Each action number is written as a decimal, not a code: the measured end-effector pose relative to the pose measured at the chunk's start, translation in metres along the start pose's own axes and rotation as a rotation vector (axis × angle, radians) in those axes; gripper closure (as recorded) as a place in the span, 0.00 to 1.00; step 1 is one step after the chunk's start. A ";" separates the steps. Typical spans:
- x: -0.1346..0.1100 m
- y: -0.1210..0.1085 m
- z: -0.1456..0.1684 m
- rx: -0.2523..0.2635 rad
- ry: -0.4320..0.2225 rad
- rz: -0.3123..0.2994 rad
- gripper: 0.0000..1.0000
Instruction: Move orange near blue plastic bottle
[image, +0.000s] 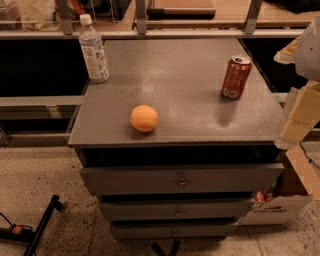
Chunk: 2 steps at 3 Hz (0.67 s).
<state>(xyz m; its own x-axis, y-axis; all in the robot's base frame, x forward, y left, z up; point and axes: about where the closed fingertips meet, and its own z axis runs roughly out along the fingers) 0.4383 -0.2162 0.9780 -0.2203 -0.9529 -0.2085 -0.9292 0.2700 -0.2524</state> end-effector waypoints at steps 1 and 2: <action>0.000 0.000 0.000 0.000 0.000 0.000 0.00; -0.027 0.008 0.003 -0.029 -0.053 0.001 0.00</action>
Offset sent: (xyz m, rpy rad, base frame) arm -0.0020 0.0698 -0.0022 0.1426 0.0583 0.0475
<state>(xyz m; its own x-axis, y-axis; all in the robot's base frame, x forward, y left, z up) 0.4377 -0.1879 0.9790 -0.2059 -0.9437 -0.2590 -0.9373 0.2662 -0.2248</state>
